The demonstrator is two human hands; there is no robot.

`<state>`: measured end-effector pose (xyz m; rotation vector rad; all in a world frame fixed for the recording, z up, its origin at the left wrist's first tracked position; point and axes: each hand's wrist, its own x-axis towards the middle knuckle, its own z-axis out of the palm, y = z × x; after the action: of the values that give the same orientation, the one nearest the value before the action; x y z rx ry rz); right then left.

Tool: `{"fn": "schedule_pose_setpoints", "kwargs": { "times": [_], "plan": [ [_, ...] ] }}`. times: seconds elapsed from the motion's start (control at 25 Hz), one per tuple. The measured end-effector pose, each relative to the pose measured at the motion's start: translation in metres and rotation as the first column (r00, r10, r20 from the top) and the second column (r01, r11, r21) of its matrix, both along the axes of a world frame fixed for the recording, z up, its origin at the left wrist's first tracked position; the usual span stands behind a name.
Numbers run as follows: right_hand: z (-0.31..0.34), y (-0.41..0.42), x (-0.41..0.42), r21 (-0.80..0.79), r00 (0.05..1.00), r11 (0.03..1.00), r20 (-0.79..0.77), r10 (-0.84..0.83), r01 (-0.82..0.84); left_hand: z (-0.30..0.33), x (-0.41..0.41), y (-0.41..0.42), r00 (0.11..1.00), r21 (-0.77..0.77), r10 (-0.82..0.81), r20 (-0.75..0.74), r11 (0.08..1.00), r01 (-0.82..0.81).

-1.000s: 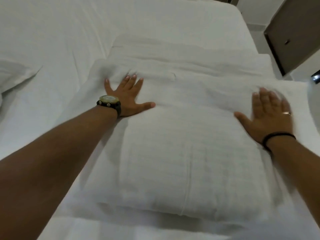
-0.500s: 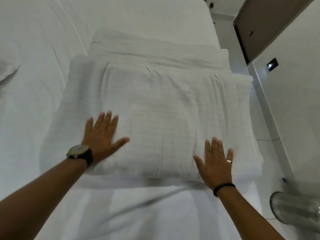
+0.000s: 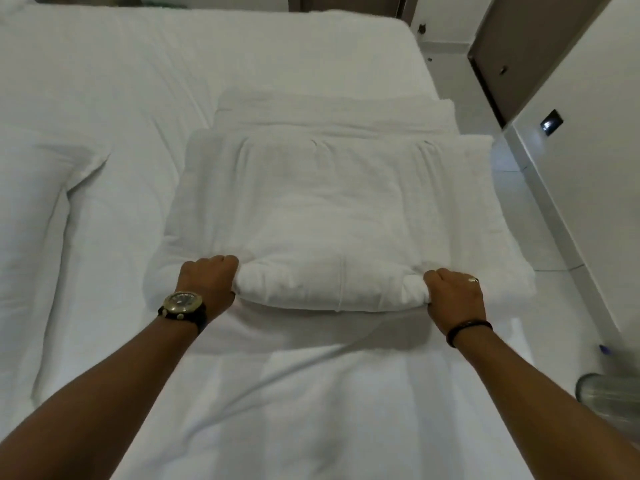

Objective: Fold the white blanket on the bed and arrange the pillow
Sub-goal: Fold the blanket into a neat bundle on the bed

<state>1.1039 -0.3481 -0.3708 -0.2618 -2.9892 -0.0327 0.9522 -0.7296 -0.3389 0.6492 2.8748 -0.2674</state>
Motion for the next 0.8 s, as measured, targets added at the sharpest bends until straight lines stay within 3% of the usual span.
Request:
{"fn": "schedule_pose_setpoints", "kwargs": {
  "times": [0.16,0.32,0.44,0.56,0.64,0.8],
  "plan": [
    [0.054,-0.021,0.048,-0.073,0.994,0.994,0.078,-0.074,0.079,0.049,0.056,-0.030,0.999,0.114,0.042,-0.004,0.993,-0.041],
    [0.094,-0.065,0.163,-0.143,0.956,0.983,0.285,-0.074,0.119,0.090,0.167,-0.074,0.974,0.051,0.059,0.218,0.996,-0.071],
    [0.145,-0.075,0.217,-0.187,0.916,0.968,0.394,-0.080,0.165,0.140,0.218,-0.105,0.966,0.120,0.104,0.238,0.983,-0.135],
    [0.216,-0.063,0.216,-0.208,0.833,0.953,0.549,-0.072,0.219,0.207,0.222,-0.115,0.971,0.197,0.115,0.210,0.968,-0.157],
    [0.269,-0.053,0.196,-0.248,0.818,0.949,0.575,-0.017,0.193,0.251,0.207,-0.114,0.980,0.188,0.096,0.173,0.974,-0.129],
    [0.325,-0.024,0.092,-0.158,0.896,0.985,0.444,0.008,0.069,0.296,0.120,-0.092,0.999,0.358,0.025,0.028,0.933,-0.033]
  ]
}}
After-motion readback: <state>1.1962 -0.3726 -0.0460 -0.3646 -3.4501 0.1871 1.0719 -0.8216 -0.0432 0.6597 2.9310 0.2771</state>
